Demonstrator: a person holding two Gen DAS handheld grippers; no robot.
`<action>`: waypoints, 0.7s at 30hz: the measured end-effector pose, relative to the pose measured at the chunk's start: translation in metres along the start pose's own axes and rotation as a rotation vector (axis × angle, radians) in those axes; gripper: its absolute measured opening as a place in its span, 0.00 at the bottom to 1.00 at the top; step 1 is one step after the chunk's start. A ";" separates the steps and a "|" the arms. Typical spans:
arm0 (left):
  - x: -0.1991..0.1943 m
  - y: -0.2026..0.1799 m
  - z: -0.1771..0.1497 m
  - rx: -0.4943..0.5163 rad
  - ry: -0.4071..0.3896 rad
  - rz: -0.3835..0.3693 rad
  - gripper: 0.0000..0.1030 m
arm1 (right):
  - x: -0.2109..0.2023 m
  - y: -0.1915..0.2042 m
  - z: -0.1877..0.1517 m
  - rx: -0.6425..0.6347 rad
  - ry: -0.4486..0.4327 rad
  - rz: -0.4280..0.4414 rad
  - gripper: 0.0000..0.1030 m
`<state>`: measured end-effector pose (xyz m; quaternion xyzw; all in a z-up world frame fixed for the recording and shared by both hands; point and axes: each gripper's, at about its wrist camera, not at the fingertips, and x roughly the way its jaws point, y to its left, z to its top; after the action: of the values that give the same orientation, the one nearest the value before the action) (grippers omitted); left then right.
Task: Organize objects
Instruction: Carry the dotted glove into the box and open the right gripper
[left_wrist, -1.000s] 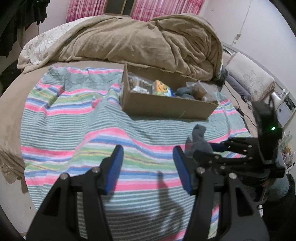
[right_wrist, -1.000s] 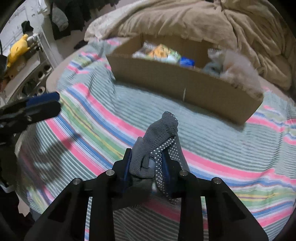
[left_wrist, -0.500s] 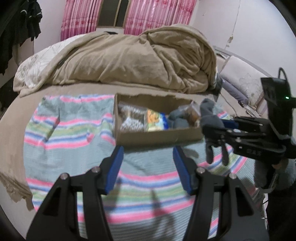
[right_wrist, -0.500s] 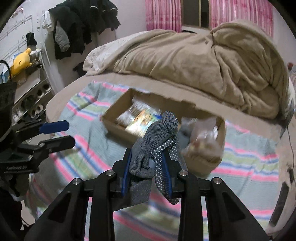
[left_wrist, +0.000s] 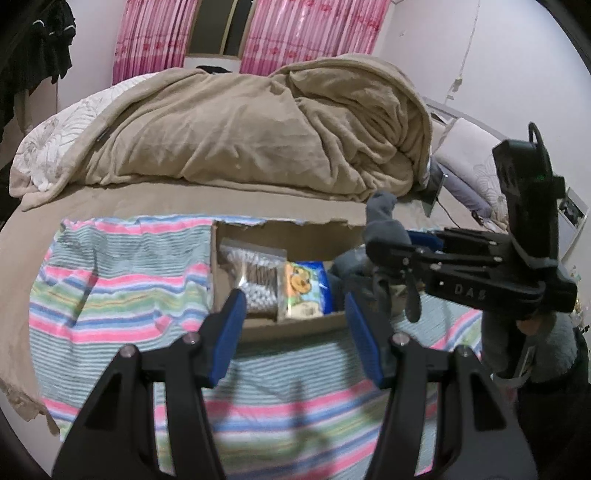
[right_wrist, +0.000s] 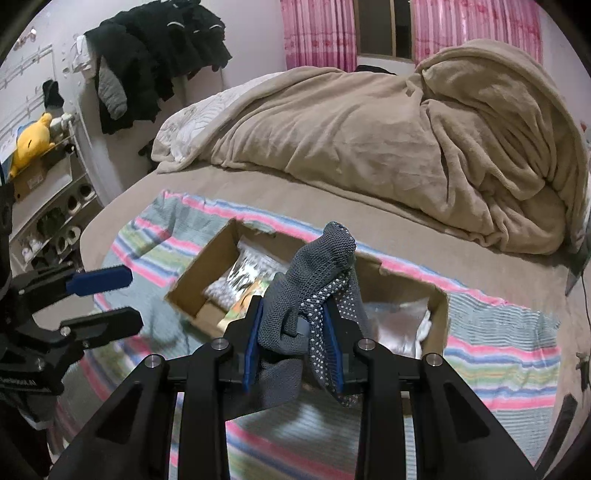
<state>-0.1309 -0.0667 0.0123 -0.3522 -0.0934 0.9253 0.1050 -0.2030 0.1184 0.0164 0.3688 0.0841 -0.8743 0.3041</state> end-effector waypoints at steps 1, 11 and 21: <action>0.003 0.000 0.002 -0.001 0.000 0.001 0.56 | 0.002 -0.002 0.002 0.005 0.000 -0.001 0.31; 0.040 0.010 0.009 -0.043 0.050 0.003 0.56 | 0.048 -0.021 0.007 0.051 0.037 0.040 0.31; 0.057 0.015 -0.001 -0.059 0.092 0.043 0.56 | 0.077 -0.027 -0.010 0.045 0.066 0.061 0.35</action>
<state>-0.1737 -0.0659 -0.0285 -0.3990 -0.1084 0.9071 0.0786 -0.2543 0.1076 -0.0465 0.4069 0.0630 -0.8535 0.3194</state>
